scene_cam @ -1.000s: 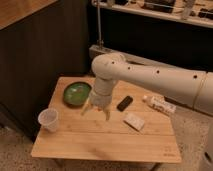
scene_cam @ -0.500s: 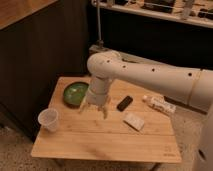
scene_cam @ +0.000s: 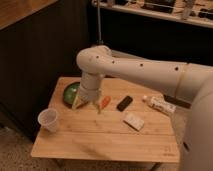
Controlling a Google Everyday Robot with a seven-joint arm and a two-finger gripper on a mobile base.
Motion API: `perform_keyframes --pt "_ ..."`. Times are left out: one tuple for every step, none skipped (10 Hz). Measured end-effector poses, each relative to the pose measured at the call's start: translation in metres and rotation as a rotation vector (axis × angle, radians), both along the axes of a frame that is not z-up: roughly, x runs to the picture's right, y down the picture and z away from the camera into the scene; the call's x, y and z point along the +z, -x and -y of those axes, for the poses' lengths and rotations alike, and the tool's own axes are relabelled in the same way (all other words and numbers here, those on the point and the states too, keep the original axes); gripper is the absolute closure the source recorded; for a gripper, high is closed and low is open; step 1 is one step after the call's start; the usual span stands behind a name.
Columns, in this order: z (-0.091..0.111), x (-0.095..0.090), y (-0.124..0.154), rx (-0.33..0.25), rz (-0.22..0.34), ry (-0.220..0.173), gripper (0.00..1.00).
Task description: Place the ceramic cup in the ceramic bowl
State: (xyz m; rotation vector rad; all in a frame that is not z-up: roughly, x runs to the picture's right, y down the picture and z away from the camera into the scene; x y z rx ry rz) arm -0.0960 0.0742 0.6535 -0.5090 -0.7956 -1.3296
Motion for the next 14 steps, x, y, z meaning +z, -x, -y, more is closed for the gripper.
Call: perform_keyframes --pt "0.006 0.005 0.007 -0.004 0.002 -0.003 0.3" --pt "0.013 0.01 0.019 -0.012 0.001 -0.014 0.3" --pt "0.015 0.011 0.027 -0.024 -0.001 -0.03 0.3" --pt "0.021 0.015 0.037 -0.033 0.002 -0.048 0.3" --pt "0.025 0.018 0.044 -0.038 0.006 -0.058 0.3" --pt "0.03 0.023 0.05 -0.04 0.004 -0.068 0.3" --pt "0.029 0.024 0.052 -0.047 -0.001 -0.072 0.3" --pt "0.028 0.024 0.052 -0.053 -0.007 -0.079 0.3" --pt "0.027 0.026 0.056 -0.055 -0.012 -0.088 0.3" --pt "0.03 0.029 0.067 -0.055 -0.011 -0.099 0.3" --pt "0.031 0.032 0.075 -0.059 -0.01 -0.104 0.3" --pt "0.031 0.033 0.076 -0.061 -0.014 -0.111 0.3" --pt "0.028 0.036 0.076 -0.072 -0.017 -0.128 0.3" --pt "0.027 0.04 0.075 -0.077 -0.02 -0.139 0.3"
